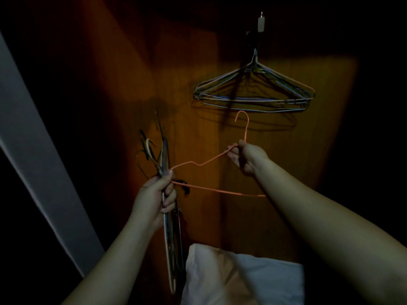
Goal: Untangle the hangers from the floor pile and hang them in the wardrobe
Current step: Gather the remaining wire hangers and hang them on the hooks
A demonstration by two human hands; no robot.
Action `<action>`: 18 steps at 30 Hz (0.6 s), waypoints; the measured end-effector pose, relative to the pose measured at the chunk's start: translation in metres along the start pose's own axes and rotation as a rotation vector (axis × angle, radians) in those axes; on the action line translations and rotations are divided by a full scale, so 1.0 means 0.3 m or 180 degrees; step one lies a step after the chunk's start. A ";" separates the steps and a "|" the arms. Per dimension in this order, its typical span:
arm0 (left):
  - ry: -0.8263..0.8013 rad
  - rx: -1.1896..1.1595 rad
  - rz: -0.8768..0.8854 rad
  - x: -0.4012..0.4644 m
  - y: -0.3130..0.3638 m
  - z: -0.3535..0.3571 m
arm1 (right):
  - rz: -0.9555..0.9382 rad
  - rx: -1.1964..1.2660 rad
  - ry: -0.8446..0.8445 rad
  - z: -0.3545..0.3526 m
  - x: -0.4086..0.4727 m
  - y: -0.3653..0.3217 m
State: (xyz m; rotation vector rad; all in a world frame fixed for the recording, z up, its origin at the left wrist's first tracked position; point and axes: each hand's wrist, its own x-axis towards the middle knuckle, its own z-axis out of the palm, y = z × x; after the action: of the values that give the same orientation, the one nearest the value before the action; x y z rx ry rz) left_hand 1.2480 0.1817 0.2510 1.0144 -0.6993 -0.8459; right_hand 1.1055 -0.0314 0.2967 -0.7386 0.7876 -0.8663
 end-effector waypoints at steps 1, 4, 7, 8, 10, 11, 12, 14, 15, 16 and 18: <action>-0.0015 -0.0020 0.0053 0.000 0.011 0.001 | 0.0025 -0.0262 -0.0062 -0.002 -0.009 -0.002; -0.0005 -0.0018 0.0234 0.007 0.025 0.006 | -0.0074 -0.0963 -0.0199 -0.009 -0.021 -0.019; 0.0056 -0.0057 0.0330 0.009 0.035 0.013 | -0.0580 -0.2298 -0.0072 -0.025 0.001 -0.038; 0.0080 -0.0081 0.0344 0.009 0.042 0.016 | -0.0919 -0.2891 0.0060 -0.035 0.020 -0.040; 0.0067 -0.0108 0.0338 0.012 0.052 0.013 | -0.1719 -0.3801 0.0458 -0.055 0.066 -0.045; 0.0047 -0.0107 0.0344 0.011 0.057 0.009 | -0.2008 -0.3998 0.0596 -0.062 0.082 -0.046; 0.0046 -0.0104 0.0353 0.012 0.059 0.003 | -0.2155 -0.4109 0.0647 -0.069 0.097 -0.047; 0.0054 -0.0179 0.0357 0.009 0.067 -0.001 | -0.2035 -0.4253 0.0483 -0.073 0.118 -0.053; 0.0052 -0.0215 0.0350 0.007 0.072 -0.001 | -0.1883 -0.4235 0.0351 -0.071 0.123 -0.057; 0.0053 -0.0232 0.0342 0.006 0.077 0.000 | -0.1769 -0.4163 0.0202 -0.068 0.125 -0.063; 0.0016 -0.0225 0.0333 0.008 0.087 0.003 | -0.1740 -0.3895 -0.0091 -0.060 0.120 -0.076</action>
State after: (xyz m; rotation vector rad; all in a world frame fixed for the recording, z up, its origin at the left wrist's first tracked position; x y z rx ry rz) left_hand 1.2555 0.1864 0.2757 0.9087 -0.7072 -0.7716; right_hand 1.0971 -0.0767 0.2957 -2.1109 1.0927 -0.7846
